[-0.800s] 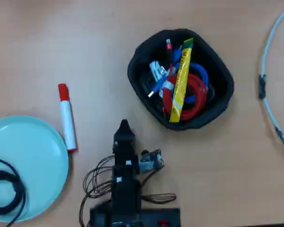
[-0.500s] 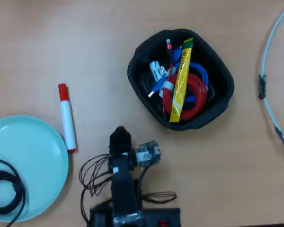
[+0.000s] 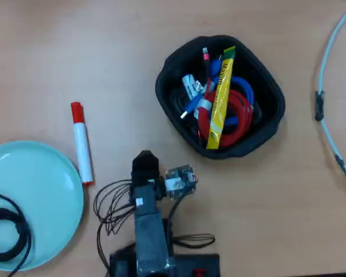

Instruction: Pick up the red pen and put it in the black bowl

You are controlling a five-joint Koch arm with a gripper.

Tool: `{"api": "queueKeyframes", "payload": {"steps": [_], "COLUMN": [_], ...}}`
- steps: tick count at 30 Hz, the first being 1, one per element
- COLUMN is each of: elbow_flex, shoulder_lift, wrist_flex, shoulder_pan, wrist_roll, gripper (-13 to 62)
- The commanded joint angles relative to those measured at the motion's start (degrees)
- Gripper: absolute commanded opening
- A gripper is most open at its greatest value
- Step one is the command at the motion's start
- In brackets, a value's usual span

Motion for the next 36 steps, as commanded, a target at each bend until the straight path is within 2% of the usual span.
{"api": "queueKeyframes", "payload": {"steps": [1,5,11,22,28,36], "elbow_flex": [-8.35,-15.38,-23.91,-50.54,-58.97,-70.66], "shoulder_lift": [-3.87,-6.77,-7.91,-25.75,-28.48,-37.09], "wrist_flex": [4.75,10.81,11.6,24.43,28.83,41.4], "shoulder_pan": [0.09,0.09,-2.37,-8.09,-15.29,-22.68], "wrist_roll": [-0.18,-1.67,-12.83,-29.79,-40.52,-42.89], "gripper": [34.4,34.3,34.2,34.3,34.5,34.4]}}
